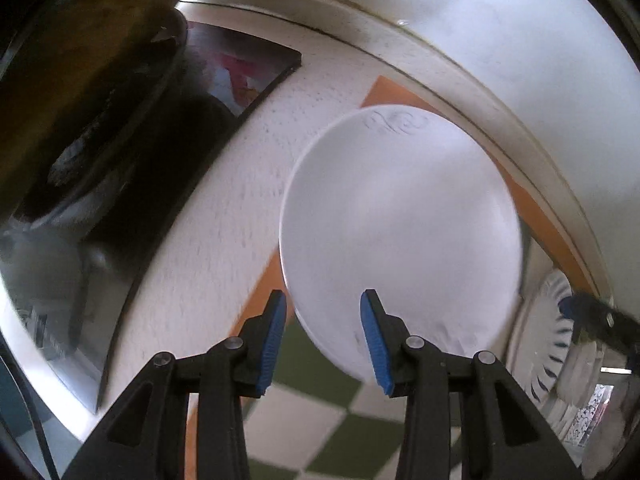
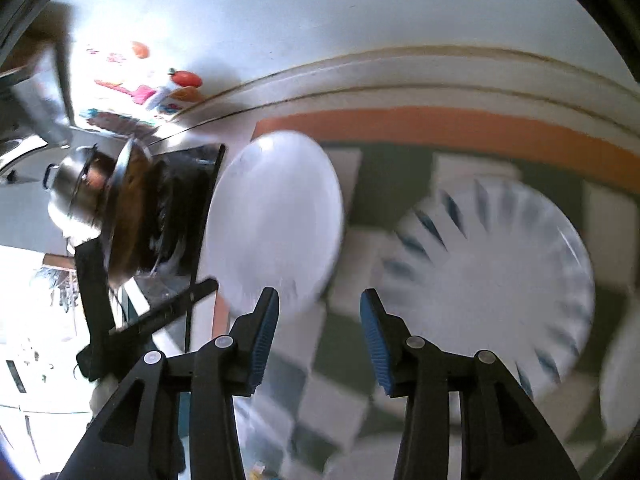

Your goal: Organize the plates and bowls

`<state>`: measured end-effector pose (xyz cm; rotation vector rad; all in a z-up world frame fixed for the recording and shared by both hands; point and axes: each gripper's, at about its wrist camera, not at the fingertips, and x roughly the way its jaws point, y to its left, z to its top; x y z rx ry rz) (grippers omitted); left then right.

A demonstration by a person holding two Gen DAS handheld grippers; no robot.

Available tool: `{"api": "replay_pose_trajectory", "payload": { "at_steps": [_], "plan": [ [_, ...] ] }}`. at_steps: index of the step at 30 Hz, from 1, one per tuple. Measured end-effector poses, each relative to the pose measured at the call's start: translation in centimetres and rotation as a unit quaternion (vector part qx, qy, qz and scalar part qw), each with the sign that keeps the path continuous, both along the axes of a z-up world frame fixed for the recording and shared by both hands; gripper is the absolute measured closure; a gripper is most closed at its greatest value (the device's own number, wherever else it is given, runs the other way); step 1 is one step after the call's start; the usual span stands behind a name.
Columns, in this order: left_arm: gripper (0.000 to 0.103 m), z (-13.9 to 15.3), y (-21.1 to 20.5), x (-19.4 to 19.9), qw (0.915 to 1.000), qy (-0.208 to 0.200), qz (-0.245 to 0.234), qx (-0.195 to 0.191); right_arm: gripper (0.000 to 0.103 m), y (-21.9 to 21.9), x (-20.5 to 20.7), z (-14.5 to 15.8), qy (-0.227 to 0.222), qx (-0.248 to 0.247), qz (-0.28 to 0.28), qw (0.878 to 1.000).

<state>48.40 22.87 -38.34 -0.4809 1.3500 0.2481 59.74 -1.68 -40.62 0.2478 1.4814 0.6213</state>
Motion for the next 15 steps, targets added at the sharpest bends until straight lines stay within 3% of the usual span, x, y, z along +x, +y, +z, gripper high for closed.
{"api": "replay_pose_trajectory", "payload": {
  "at_steps": [7,9,11,15],
  "plan": [
    [0.068,-3.1,1.3,2.8,0.9995,0.015,-0.018,-0.020,0.061,4.3,6.2,-5.8,0.034,-0.041,-0.012,0.999],
    [0.068,-3.1,1.5,3.1,0.9995,0.008,-0.025,-0.017,0.078,4.4,6.8,-6.8,0.049,-0.030,-0.017,0.998],
    [0.071,-3.2,1.6,3.3,0.9996,0.004,-0.025,-0.014,0.089,4.7,7.4,-7.9,0.062,-0.020,-0.019,0.998],
    [0.072,-3.3,2.1,3.2,0.9995,-0.006,-0.022,-0.023,0.090,4.8,7.6,-8.2,0.043,-0.009,-0.018,0.999]
  ]
}}
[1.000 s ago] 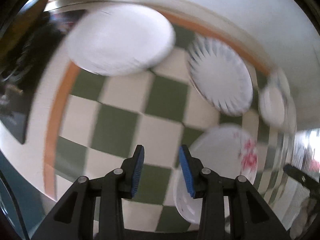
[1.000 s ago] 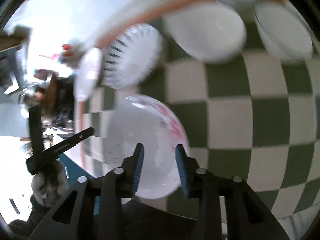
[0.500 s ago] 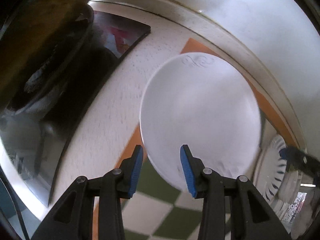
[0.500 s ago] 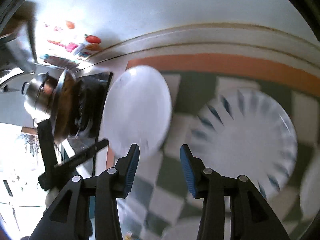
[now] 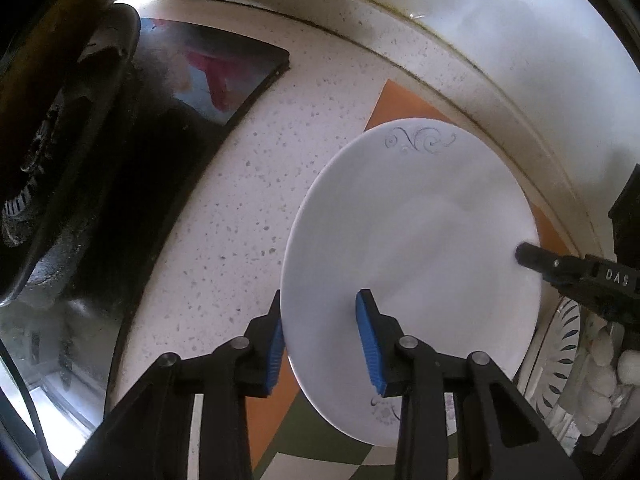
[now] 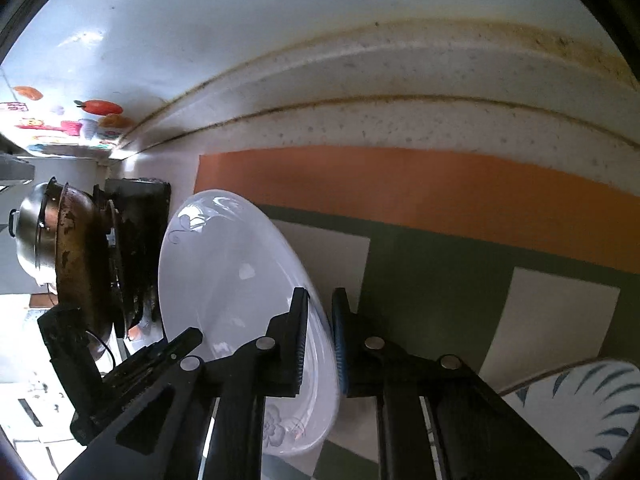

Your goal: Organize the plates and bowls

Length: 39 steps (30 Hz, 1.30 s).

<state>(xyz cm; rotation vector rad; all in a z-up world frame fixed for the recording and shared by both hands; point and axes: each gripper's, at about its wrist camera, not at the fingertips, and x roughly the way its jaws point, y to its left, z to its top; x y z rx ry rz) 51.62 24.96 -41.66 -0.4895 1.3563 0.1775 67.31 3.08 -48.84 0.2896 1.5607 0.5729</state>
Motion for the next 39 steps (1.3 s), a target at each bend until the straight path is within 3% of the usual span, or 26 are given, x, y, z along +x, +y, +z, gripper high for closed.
{"api": "replay_pose_trajectory", "payload": {
  "at_steps": [6,14,19,26,33,39],
  "plan": [
    [0.072,1.1,-0.3,-0.6,0.9998,-0.015,-0.011,0.005,0.092,-1.2,-1.6,1.2,-0.023,-0.004,0.005,1.000],
    [0.072,5.4,-2.0,-4.1,0.9978,-0.050,-0.042,0.007,0.095,-5.0,-5.0,5.0,-0.052,0.011,-0.020,0.998],
    [0.072,9.4,-5.9,-6.5,0.9946,-0.072,-0.074,0.010,0.095,-9.6,-8.9,8.7,-0.076,0.022,-0.046,0.996],
    [0.072,11.5,-13.5,-11.2,0.9904,-0.073,-0.117,0.010,0.095,-17.6,-17.2,12.3,-0.096,0.020,-0.072,0.993],
    [0.072,10.2,-20.6,-15.9,0.9859,-0.040,-0.163,0.003,0.095,-26.7,-25.7,13.1,-0.090,0.021,-0.110,0.990],
    [0.072,8.1,-24.5,-17.6,0.9814,-0.014,-0.190,0.022,0.095,-31.2,-30.9,10.3,-0.072,0.022,-0.128,0.989]
  ]
}}
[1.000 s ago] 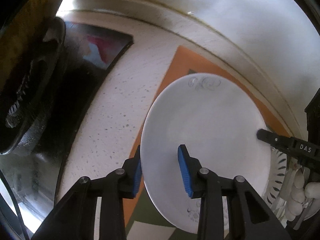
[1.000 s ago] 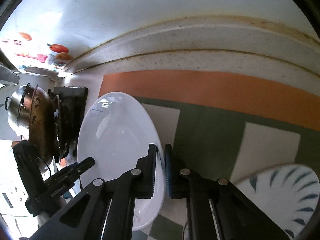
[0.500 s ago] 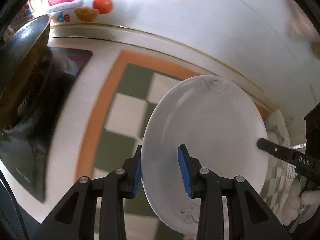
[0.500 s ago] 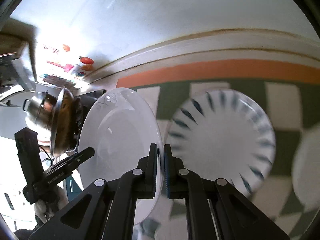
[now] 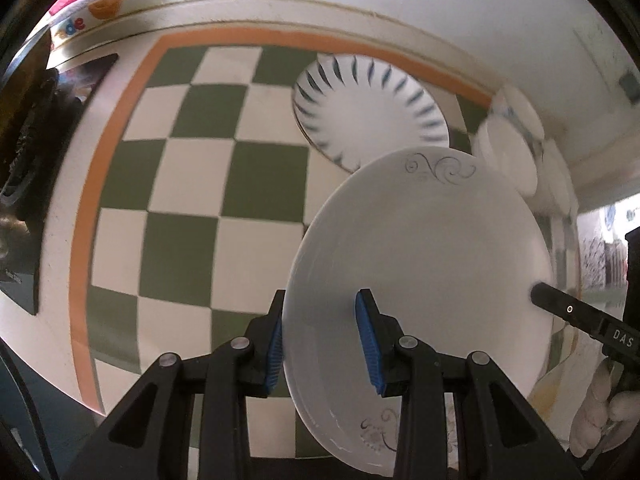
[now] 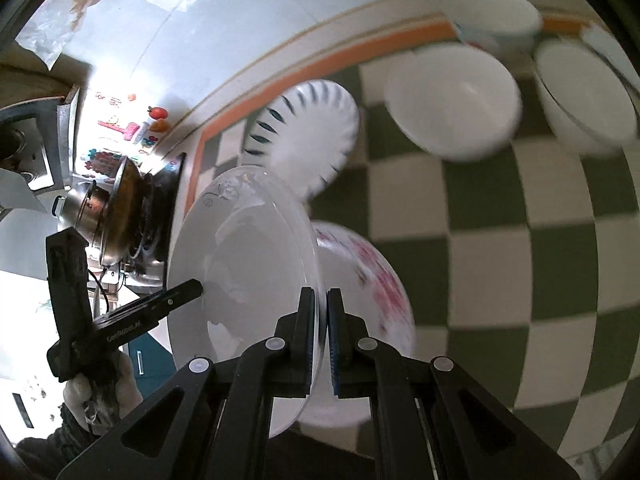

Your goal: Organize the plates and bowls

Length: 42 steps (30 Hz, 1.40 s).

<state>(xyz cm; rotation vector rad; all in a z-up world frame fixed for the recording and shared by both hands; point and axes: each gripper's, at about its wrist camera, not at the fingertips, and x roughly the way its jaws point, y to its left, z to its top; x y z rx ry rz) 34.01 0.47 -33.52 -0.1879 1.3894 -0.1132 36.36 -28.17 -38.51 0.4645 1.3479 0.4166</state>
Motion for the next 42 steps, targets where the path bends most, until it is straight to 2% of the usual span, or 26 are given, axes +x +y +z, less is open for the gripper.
{"api": "replay_pose_trajectory", "payload": {
  "at_steps": [4,12,18,22,25,27,31,36,42],
  "plan": [
    [0.072,-1.4,-1.1,-0.4,0.9997,0.010,-0.011,0.017,0.095,-1.1,-1.7,-2.1,0.012,-0.004,-0.008,1.000],
    [0.071,-3.7,-1.9,-0.1,0.9989,0.027,-0.012,0.037,0.095,-1.2,-2.1,-5.4,0.036,-0.014,-0.010,0.999],
    [0.070,-4.6,-1.9,0.3,0.9979,0.040,-0.009,0.051,0.095,-0.3,-1.3,-5.6,0.037,-0.027,0.000,0.999],
    [0.070,-5.3,-2.3,0.0,0.9964,0.049,-0.017,0.067,0.095,0.3,-1.1,-6.0,0.053,-0.041,0.008,0.998],
    [0.070,-5.3,-2.6,-0.1,0.9959,0.041,-0.026,0.076,0.093,0.4,-0.9,-6.1,0.060,-0.040,0.012,0.997],
    [0.070,-5.5,-2.6,0.0,0.9960,0.046,-0.025,0.072,0.092,0.4,-0.7,-6.1,0.069,-0.040,0.011,0.997],
    [0.070,-5.3,-2.8,0.1,0.9971,0.051,-0.020,0.053,0.091,0.3,-0.4,-5.8,0.084,-0.041,0.013,0.995],
    [0.070,-4.4,-3.1,0.1,0.9976,0.044,-0.024,0.048,0.085,-0.4,-0.2,-5.3,0.097,-0.055,0.016,0.994],
    [0.069,-0.6,-1.2,1.6,0.9995,0.022,-0.007,0.023,0.085,-1.3,1.4,-2.4,0.082,-0.027,0.003,0.996]
  ]
}}
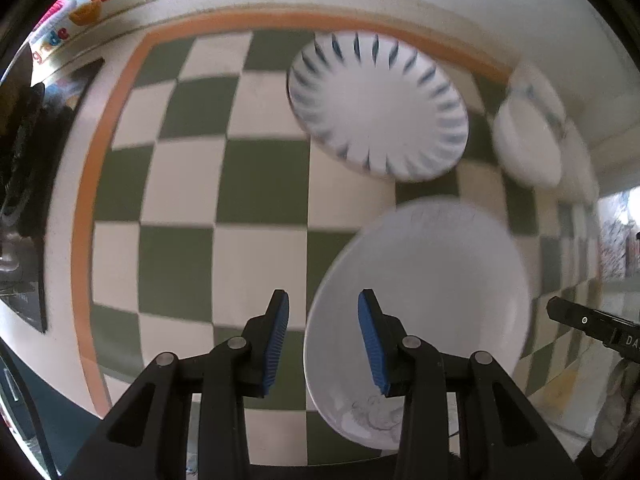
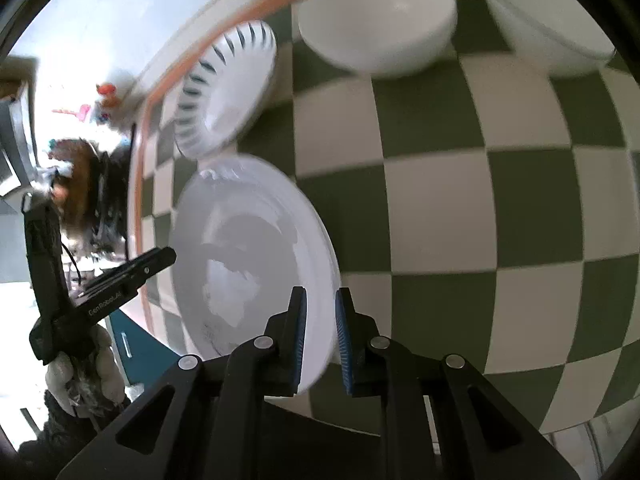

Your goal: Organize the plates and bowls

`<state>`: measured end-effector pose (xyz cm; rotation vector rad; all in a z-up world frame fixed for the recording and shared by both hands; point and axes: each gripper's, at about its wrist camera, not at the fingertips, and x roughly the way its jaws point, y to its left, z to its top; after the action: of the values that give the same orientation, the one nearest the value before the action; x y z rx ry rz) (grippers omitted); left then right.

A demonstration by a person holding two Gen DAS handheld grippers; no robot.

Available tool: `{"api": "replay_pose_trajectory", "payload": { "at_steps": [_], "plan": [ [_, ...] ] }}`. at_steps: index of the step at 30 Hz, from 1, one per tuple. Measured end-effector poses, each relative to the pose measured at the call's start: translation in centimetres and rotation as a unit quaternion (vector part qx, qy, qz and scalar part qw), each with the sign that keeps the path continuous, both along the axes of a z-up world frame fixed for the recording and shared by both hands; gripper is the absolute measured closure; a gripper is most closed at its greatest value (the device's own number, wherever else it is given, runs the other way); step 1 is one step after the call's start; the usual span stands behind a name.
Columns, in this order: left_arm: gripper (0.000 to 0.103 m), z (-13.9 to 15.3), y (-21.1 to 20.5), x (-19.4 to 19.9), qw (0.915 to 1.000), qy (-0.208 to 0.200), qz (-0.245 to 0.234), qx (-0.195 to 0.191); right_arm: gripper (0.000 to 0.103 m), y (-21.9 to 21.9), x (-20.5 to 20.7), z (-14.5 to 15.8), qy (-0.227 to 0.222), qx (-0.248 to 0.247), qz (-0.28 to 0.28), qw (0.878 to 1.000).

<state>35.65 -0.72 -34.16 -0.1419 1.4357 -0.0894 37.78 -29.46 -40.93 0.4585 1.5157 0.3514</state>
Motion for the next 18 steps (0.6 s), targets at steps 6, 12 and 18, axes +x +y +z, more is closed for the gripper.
{"api": "replay_pose_trajectory", "payload": {
  "at_steps": [6,12,18],
  "plan": [
    [0.069,2.1,2.9,6.4,0.9992,-0.006,0.024,-0.032,0.072,1.5,6.1,3.6,-0.029,0.040,-0.021,0.999],
    [0.069,-1.6,4.8,13.2,0.9975,0.028,0.046,-0.046,0.071,5.4,16.0,3.8,-0.045,-0.008,0.007,0.999],
    [0.069,-5.4,5.2,16.0,0.9950,0.064,0.048,-0.060,0.071,8.6,24.2,0.1,-0.019,-0.070,0.066,0.995]
  ]
}}
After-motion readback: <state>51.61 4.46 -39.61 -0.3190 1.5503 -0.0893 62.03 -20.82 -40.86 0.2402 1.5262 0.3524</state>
